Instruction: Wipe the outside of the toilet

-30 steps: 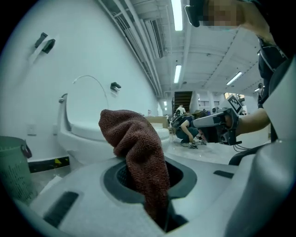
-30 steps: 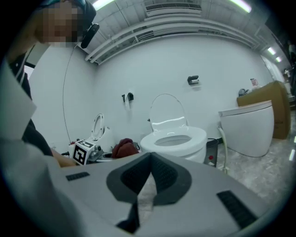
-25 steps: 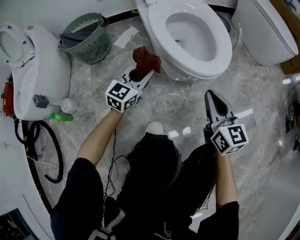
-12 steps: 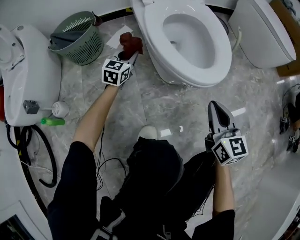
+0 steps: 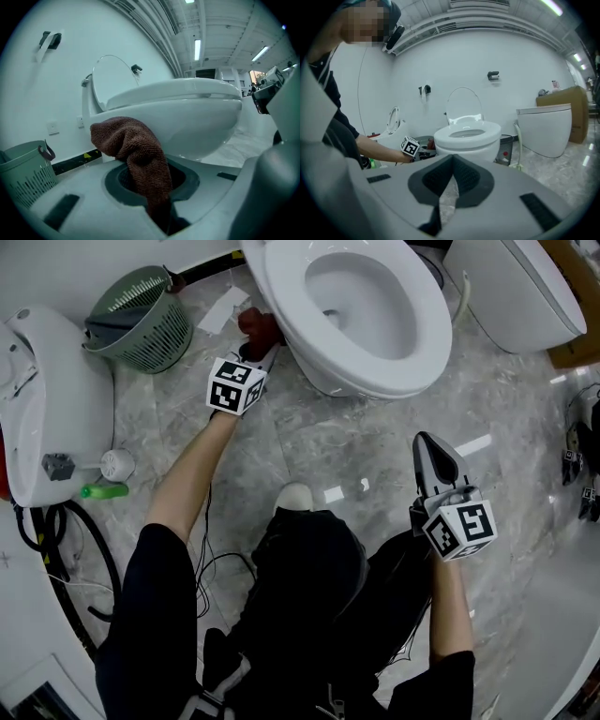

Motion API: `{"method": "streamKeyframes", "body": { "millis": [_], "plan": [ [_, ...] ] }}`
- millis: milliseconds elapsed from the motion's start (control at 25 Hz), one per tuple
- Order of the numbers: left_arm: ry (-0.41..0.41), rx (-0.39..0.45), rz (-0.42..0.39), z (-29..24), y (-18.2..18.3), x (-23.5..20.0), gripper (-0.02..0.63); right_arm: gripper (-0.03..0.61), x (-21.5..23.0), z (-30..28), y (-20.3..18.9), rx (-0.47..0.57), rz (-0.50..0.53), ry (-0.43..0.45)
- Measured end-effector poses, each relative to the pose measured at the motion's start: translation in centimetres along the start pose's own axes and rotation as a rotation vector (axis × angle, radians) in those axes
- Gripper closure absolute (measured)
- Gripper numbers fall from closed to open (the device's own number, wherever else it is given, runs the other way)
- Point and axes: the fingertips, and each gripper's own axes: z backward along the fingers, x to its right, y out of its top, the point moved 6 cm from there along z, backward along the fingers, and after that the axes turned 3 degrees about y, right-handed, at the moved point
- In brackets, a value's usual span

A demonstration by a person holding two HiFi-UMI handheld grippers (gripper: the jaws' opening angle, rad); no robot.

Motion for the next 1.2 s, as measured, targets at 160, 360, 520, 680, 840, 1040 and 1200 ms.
{"method": "streamKeyframes", "body": {
  "millis": [160,360,520,680,840,1040,1200],
  "plan": [
    [-0.034,0.002,-0.025,1.0,0.2,2.2,0.540,0.577,-0.2,0.3,-0.1,0.005,-0.014,0.008],
    [-0.075,0.005,-0.010,2.2,0.3,5.3,0.540,0.577,-0.8,1.1,0.0,0.012,-0.012,0.015],
    [-0.085,0.008,0.013,2.9,0.6,7.1,0.540,0.577,-1.0,1.9,-0.1,0.027,-0.018,0.021],
    [-0.104,0.009,0.014,3.4,1.1,9.3,0.540,0.577,-0.8,3.0,0.1,0.047,-0.020,0.016],
    [-0.112,-0.005,0.008,4.0,1.4,11.5,0.540,0.577,-0.7,4.2,0.3,0.074,-0.032,0.018],
    [-0.116,-0.017,0.006,4.6,2.3,13.7,0.540,0.577,-0.2,5.6,0.9,0.096,-0.028,0.029],
    [-0.116,-0.018,0.014,5.1,2.9,15.3,0.540,0.577,0.1,7.0,1.1,0.103,-0.020,0.033]
  ]
}}
